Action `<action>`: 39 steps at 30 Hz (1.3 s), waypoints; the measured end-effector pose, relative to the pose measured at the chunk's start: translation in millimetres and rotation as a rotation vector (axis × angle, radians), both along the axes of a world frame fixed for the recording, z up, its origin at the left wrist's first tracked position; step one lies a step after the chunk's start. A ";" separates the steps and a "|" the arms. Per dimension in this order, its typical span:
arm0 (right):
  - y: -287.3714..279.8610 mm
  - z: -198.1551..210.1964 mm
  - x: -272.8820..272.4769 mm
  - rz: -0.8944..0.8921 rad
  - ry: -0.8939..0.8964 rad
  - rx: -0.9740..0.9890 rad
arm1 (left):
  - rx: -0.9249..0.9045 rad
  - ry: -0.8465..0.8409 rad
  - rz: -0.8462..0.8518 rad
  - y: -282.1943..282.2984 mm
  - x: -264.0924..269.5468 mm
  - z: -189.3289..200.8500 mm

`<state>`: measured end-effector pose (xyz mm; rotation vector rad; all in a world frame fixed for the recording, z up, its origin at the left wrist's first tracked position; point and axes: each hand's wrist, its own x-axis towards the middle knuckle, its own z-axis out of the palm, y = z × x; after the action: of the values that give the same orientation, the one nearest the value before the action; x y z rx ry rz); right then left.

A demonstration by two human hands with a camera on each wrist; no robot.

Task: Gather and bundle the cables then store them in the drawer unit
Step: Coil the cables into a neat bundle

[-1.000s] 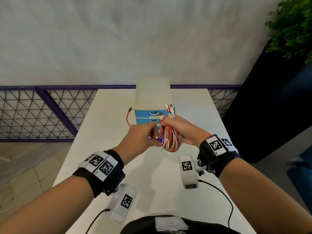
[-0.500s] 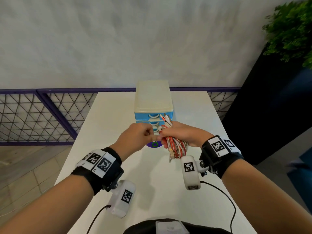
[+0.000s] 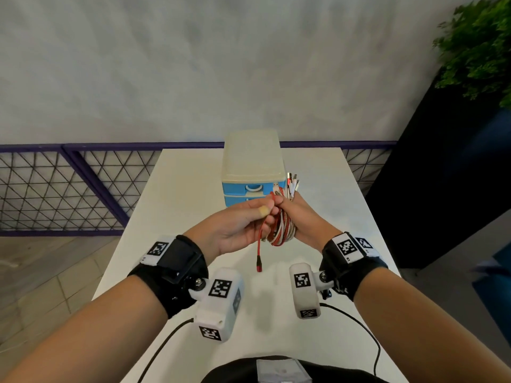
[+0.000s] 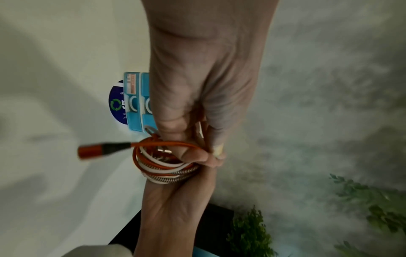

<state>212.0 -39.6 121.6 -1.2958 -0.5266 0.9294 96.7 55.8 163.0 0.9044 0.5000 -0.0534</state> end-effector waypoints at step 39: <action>-9.4 29.8 -7.9 0.183 0.070 -0.182 | 1.518 0.107 -0.221 19.5 -12.2 8.3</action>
<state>204.1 -49.0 151.3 -1.3890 -0.5216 1.1931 84.5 75.3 171.3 2.4519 0.4960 0.1006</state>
